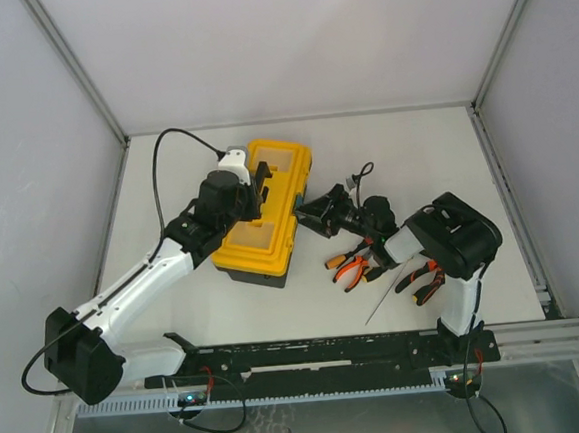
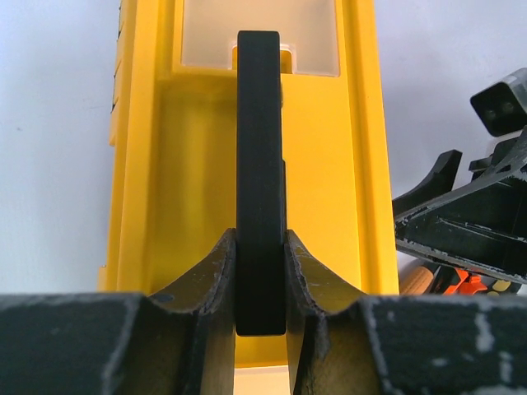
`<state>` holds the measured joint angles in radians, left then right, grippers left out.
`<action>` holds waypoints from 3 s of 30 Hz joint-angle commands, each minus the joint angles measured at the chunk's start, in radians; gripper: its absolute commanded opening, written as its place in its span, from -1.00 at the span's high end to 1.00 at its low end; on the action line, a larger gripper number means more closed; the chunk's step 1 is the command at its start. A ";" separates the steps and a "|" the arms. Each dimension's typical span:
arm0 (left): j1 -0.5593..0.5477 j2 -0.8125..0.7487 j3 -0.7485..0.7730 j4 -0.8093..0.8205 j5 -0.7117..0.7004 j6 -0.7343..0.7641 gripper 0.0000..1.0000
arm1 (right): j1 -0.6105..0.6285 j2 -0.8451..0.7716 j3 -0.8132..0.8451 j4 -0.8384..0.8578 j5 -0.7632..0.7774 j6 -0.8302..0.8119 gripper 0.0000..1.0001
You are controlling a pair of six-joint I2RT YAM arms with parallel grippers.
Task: Pack the tool kit
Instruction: Open the toolbox at the center of the board.
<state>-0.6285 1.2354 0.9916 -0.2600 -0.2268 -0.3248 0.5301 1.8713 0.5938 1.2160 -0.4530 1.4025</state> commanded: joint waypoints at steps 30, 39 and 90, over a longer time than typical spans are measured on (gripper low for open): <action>-0.034 0.068 0.002 -0.057 0.306 0.035 0.99 | -0.053 0.115 0.122 0.290 -0.171 0.119 0.03; -0.034 0.074 0.008 -0.056 0.326 0.036 1.00 | -0.067 0.117 0.129 0.290 -0.155 0.150 -0.36; -0.113 0.145 0.065 -0.203 -0.087 0.102 1.00 | -0.048 -0.333 0.069 -0.347 -0.010 -0.206 1.00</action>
<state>-0.7139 1.3289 1.0836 -0.2691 -0.3141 -0.2169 0.4839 1.6283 0.6346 0.8021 -0.4873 1.3224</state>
